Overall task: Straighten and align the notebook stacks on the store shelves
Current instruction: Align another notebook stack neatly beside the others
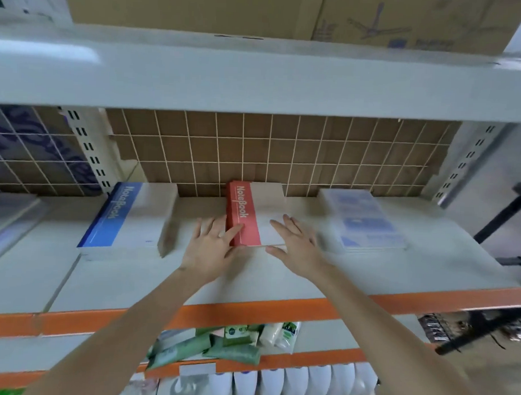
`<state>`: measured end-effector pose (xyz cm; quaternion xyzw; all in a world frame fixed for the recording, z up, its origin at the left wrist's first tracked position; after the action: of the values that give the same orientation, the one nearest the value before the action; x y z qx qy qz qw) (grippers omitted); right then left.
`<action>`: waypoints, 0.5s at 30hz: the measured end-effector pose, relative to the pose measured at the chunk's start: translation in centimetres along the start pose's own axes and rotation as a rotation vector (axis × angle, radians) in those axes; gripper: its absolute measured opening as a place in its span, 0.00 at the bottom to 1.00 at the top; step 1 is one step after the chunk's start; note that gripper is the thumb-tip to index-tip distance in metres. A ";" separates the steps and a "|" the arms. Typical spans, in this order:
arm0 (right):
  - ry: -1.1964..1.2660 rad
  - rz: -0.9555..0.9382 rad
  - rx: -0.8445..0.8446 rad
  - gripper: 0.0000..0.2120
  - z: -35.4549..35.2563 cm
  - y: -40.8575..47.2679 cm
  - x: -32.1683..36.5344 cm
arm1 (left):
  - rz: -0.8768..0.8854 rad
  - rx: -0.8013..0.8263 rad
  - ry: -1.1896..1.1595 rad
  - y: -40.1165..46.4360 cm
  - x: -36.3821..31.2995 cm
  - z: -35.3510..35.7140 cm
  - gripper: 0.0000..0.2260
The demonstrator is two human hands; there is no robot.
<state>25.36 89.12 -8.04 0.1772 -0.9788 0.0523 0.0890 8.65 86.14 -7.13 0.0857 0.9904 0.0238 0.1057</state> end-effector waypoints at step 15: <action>0.165 0.040 -0.164 0.26 -1.1 0.3 -3.5 | -0.099 -0.112 -0.187 0.2 0.8 -0.7 0.23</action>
<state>28.60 90.74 -7.69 0.1446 -0.9724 -0.0117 0.1826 7.72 86.49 -6.62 0.0323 0.9764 0.0656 0.2033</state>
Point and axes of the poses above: each hand's wrist, its own y-axis towards the middle knuckle, its own z-axis out of the palm, x = y × z, the point moved 8 cm from there along y, towards the middle knuckle, and after that the axes turned 13 degrees about -y, right-handed, at the moved point
